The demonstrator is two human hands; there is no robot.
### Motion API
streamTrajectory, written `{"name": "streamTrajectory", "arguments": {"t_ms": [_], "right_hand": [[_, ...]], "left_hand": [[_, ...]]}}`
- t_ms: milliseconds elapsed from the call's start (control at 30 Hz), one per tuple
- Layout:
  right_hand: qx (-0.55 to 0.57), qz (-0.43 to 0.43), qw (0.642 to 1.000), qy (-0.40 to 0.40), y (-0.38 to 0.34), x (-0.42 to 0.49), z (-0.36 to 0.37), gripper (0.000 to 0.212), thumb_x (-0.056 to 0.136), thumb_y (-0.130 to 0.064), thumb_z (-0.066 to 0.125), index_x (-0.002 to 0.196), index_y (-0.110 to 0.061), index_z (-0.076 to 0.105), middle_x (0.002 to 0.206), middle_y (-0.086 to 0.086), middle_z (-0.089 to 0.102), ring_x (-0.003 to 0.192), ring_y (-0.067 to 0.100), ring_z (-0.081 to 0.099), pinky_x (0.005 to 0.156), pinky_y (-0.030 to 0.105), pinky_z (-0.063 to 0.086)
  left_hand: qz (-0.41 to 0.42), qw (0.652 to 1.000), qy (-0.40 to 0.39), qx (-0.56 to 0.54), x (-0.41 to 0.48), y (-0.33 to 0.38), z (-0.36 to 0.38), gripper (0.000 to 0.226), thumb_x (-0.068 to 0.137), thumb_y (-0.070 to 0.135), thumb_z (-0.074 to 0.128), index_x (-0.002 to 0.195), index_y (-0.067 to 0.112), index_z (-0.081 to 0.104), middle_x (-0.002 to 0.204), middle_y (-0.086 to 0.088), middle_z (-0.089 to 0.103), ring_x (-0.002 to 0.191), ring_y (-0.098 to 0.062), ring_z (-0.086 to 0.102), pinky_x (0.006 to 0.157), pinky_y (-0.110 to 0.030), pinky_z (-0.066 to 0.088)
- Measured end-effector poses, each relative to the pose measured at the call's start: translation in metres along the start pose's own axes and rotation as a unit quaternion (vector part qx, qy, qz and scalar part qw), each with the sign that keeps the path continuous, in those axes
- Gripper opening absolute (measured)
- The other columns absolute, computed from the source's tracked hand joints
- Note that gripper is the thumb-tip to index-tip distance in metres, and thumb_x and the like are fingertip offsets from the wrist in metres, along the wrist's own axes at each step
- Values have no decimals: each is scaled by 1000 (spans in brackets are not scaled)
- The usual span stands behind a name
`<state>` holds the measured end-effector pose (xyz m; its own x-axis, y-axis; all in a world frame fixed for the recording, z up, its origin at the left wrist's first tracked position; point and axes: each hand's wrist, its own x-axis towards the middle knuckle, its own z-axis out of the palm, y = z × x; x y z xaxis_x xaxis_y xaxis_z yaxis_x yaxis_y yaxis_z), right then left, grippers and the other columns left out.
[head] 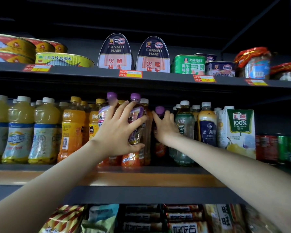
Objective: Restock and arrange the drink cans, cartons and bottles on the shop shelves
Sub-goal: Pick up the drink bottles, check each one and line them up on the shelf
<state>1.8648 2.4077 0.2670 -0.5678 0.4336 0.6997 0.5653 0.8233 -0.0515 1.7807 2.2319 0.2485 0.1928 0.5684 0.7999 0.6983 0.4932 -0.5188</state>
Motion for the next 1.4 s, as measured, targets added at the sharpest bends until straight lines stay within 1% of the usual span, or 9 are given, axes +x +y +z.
{"name": "streamTrajectory", "arguments": {"t_ms": [267, 567, 700, 800, 933, 1033, 1100, 1233, 1400], "right_hand": [[65, -42, 997, 6, 8, -33, -20, 77, 89, -3, 60, 148, -33, 21, 142, 17, 20, 129, 35, 31, 87, 37, 45], [124, -72, 986, 89, 12, -95, -54, 73, 91, -13, 65, 149, -34, 27, 149, 7, 20, 137, 30, 30, 105, 40, 41], [136, -62, 976, 157, 17, -131, -76, 70, 88, -16, 71, 147, -29, 35, 145, 13, 26, 136, 29, 33, 108, 33, 35], [170, -50, 962, 207, 23, -165, -87, 70, 84, -18, 75, 145, -26, 40, 138, 15, 35, 130, 28, 42, 108, 29, 34], [219, -31, 926, 307, 29, -215, -99, 73, 74, -21, 84, 138, -25, 50, 128, 7, 44, 114, 19, 52, 97, 14, 36], [296, -19, 897, 328, 30, -263, -108, 71, 70, -26, 85, 133, -23, 52, 127, 2, 48, 108, 9, 53, 91, 6, 43], [395, 8, 870, 294, 27, -298, -108, 70, 69, -24, 85, 131, -27, 51, 122, -4, 56, 104, 6, 61, 85, 12, 49], [571, 71, 794, 195, 18, -367, -80, 69, 65, -7, 84, 121, -29, 52, 111, -19, 58, 98, -8, 61, 77, 6, 47], [626, 193, 754, 38, 6, -443, -22, 68, 60, -29, 83, 119, -39, 51, 107, -15, 65, 99, 3, 64, 83, 17, 50]], "left_hand": [[-28, 1000, -6, -8, -5, 9, -5, 80, 73, 68, 45, 140, 25, 46, 150, -27, 34, 140, -44, 31, 115, -57, 10], [-68, 997, 11, -43, -11, 29, -13, 74, 71, 46, 76, 137, 21, 53, 154, -25, 26, 143, -41, 26, 112, -60, 15], [-108, 987, 47, -109, -19, 49, -26, 60, 82, 44, 65, 135, 19, 55, 154, -22, 29, 143, -39, 25, 114, -57, 14], [-140, 969, 88, -185, -33, 73, -44, 55, 83, 44, 48, 128, 15, 60, 146, -22, 40, 134, -39, 37, 111, -57, 26], [-210, 913, 98, -336, -67, 115, -79, 42, 88, 42, 46, 113, 13, 63, 114, -8, 57, 105, -22, 50, 88, -28, 42], [-267, 846, 21, -462, -99, 154, -107, 21, 95, 40, 55, 99, 23, 65, 94, 7, 64, 92, -9, 58, 78, -25, 43], [-319, 766, -49, -556, -121, 180, -120, 23, 91, 53, 52, 93, 34, 65, 89, 17, 68, 88, 2, 62, 77, -23, 46], [-470, 468, -99, -742, -170, 234, -138, 63, 72, 77, 58, 107, 25, 66, 107, 10, 72, 105, -3, 65, 94, -25, 46], [-631, 237, -31, -738, -226, 290, -161, 71, 76, 52, 64, 129, 6, 50, 116, -10, 67, 100, -20, 68, 83, -31, 56]]}}
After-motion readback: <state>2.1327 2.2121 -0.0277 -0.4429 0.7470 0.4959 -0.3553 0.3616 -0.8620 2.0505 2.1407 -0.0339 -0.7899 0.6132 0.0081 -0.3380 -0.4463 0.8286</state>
